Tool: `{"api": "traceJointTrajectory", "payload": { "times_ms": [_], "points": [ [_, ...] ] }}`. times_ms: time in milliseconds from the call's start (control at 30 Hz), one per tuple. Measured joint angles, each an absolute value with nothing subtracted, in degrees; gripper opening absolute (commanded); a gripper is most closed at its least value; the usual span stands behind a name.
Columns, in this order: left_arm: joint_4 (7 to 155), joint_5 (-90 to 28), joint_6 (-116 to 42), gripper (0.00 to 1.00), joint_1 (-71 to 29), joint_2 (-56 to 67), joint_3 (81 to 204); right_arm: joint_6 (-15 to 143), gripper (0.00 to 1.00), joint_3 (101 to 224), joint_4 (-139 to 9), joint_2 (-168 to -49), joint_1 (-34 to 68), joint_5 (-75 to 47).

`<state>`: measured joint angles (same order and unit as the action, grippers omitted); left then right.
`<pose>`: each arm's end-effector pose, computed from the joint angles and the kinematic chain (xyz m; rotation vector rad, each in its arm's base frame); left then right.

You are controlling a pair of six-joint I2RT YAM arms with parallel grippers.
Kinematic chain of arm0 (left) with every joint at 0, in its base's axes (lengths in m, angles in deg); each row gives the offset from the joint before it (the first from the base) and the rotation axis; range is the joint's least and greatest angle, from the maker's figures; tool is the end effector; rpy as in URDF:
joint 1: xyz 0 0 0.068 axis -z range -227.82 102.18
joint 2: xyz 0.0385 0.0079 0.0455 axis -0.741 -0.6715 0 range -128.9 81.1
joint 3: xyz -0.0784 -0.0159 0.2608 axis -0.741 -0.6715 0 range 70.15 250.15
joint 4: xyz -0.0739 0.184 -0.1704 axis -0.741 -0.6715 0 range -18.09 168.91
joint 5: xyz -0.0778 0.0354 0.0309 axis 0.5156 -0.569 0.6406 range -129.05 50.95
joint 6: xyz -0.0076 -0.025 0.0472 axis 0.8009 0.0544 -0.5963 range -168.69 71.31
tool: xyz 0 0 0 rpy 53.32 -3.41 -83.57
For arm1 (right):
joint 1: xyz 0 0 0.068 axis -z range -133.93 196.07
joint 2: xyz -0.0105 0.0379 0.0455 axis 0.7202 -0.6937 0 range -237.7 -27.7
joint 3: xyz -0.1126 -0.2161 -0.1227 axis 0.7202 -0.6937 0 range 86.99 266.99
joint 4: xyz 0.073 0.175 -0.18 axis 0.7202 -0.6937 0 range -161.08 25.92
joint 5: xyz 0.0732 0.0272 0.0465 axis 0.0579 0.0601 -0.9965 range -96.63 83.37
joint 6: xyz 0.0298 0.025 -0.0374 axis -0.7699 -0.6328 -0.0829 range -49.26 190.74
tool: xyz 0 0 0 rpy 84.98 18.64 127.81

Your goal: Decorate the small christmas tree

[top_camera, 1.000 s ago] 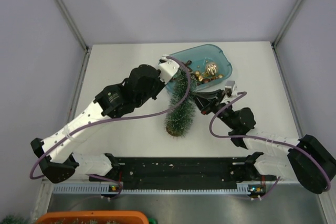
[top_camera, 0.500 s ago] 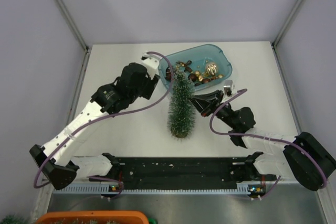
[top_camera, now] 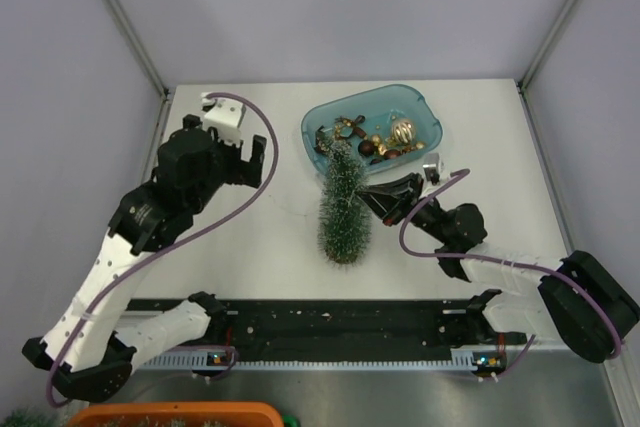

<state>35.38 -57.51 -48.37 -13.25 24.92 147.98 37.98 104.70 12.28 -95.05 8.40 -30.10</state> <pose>0.1535 -0.0921 0.4387 0.3641 1.8987 -0.0915 0.1639 0.1445 0.2573 -0.4485 1.1631 1.3060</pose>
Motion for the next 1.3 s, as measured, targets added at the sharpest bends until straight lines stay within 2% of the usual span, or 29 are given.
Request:
{"api": "traceJointTrajectory", "payload": {
  "times_ms": [233,600,867,900,933,1000,1067,1100,1133,1300],
  "points": [
    [33.0,-53.9,-51.2,0.99,-14.5,30.1,150.7,38.2,0.0,104.8,12.3,-94.8,8.4,-30.3],
    [28.3,-26.3,-58.1,0.99,-14.5,33.1,148.7,38.2,0.0,105.5,11.3,-94.5,8.4,-30.9],
    [30.0,-20.0,-67.3,0.99,-12.5,29.9,141.5,38.6,0.0,105.5,10.9,-94.0,8.4,-31.0],
    [30.3,-20.0,-68.5,0.95,-12.4,29.8,140.4,38.6,0.0,105.5,10.9,-94.0,8.4,-31.1],
    [30.7,-20.0,-69.6,0.85,-12.3,29.8,139.4,38.6,0.0,105.5,10.9,-94.0,8.4,-31.2],
    [32.0,-20.0,-71.3,0.56,-12.2,29.4,138.4,38.6,0.0,105.5,10.9,-94.0,8.4,-31.2],
    [33.2,-19.6,-73.1,0.18,-12.1,28.6,138.2,38.6,0.0,105.5,10.8,-93.8,8.4,-31.3],
    [33.8,-19.3,-73.6,0.05,-12.1,28.0,138.2,38.6,0.0,105.5,10.8,-93.8,8.4,-31.4],
    [34.3,-19.1,-73.9,0.0,-12.1,27.4,138.2,38.6,0.0,105.5,10.8,-93.8,8.4,-31.4],
    [36.3,-19.0,-75.3,0.0,-12.1,25.1,137.3,38.6,0.0,105.5,10.4,-93.5,8.4,-31.4]
  ]
}}
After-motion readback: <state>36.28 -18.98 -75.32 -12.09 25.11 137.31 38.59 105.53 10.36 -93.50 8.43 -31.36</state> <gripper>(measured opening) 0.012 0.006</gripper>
